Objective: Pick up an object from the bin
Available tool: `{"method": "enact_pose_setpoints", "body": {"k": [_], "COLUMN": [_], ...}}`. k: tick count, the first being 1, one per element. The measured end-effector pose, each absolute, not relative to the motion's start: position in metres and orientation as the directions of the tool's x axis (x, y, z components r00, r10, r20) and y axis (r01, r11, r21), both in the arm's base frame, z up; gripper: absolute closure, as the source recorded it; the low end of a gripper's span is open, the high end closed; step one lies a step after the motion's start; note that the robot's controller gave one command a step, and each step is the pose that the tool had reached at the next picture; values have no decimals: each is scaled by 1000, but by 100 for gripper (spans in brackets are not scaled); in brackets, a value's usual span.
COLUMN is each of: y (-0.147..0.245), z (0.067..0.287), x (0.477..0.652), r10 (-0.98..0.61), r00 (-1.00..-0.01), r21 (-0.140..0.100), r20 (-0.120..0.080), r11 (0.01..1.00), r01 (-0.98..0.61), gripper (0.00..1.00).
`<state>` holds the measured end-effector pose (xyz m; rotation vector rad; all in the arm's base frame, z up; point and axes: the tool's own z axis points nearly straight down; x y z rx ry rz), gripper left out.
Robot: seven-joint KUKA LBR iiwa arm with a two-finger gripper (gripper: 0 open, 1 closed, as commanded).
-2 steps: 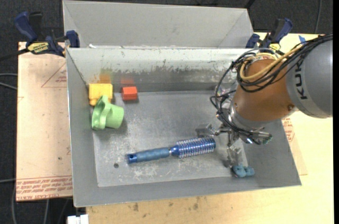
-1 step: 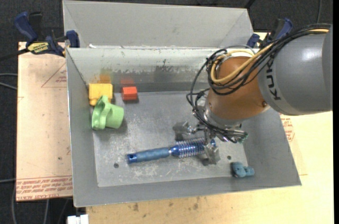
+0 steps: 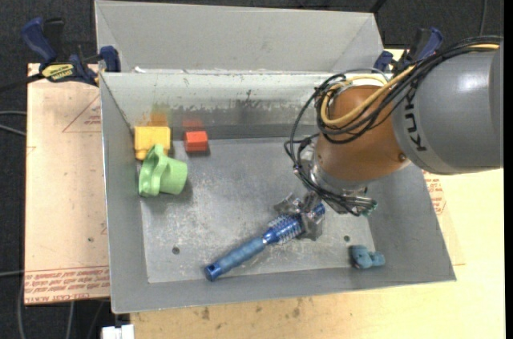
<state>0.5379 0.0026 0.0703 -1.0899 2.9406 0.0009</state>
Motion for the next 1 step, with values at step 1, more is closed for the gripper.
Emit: {"method": "enact_pose_setpoints", "body": {"k": [1], "y": [9], "z": [238], "x": [529], "r10": [-689], "r00": [-725], "r21": [-6], "r20": [-8], "r11": [725], "r01": [-689], "gripper": [100]}}
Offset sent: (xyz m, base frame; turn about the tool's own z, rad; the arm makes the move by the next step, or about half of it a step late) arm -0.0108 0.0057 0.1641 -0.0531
